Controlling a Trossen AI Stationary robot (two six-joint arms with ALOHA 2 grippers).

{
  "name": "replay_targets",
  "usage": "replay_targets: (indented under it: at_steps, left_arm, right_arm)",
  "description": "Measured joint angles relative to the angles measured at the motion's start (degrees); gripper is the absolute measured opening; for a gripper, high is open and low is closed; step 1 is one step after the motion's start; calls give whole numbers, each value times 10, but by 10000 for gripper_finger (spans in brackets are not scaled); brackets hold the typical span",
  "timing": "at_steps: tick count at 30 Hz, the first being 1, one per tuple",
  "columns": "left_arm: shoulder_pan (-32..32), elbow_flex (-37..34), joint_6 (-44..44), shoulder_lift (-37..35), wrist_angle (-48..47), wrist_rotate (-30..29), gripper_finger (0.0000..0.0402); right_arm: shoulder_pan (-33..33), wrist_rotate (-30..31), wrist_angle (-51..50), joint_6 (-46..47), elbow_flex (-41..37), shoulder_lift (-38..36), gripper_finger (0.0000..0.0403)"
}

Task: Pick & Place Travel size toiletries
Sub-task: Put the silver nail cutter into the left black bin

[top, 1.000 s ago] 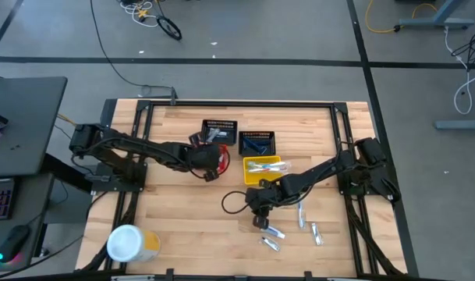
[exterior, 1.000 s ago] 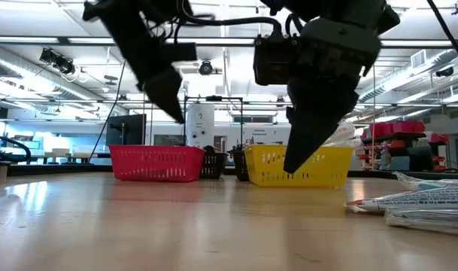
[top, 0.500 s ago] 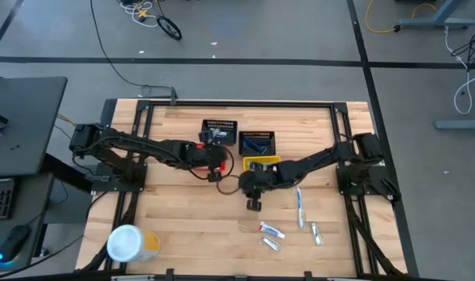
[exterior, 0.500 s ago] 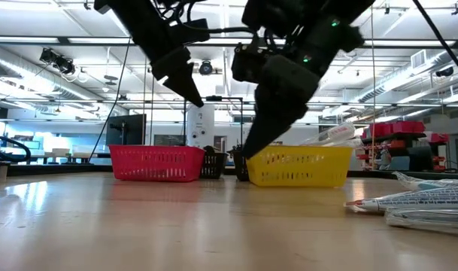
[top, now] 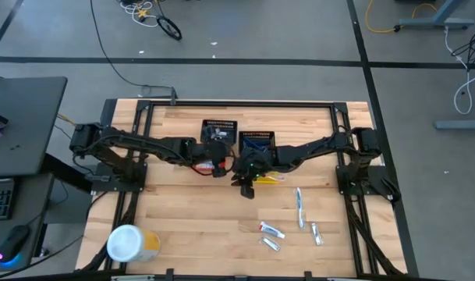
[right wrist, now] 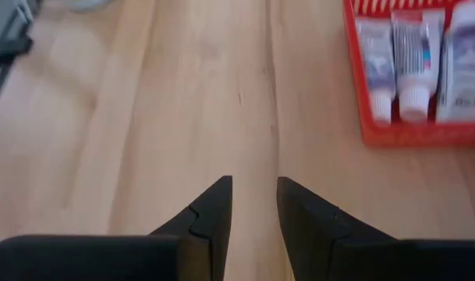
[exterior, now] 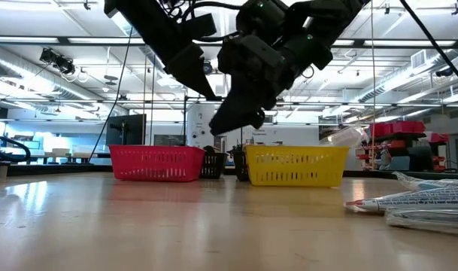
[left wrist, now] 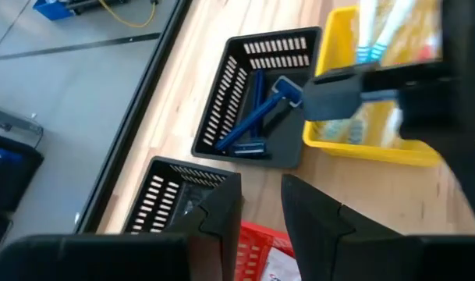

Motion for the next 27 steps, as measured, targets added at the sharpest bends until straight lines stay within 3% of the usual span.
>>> replay_targets:
  at_steps: [8, 18, 23, 27]
  left_arm:
    - [12, 0, -47, 0, 0, 1, 99]
    - [12, 0, -105, 0, -12, 8, 96]
    - [12, 0, -146, 0, -41, 7, 96]
    - [12, 0, -149, 0, -61, 12, 96]
  right_arm:
    - [10, 0, 63, -20, 0, 0, 111]
    - [34, -15, 59, 20, 0, -1, 111]
    - [82, -39, 11, 26, 0, -1, 110]
    - [126, 16, -65, 69, 0, -1, 110]
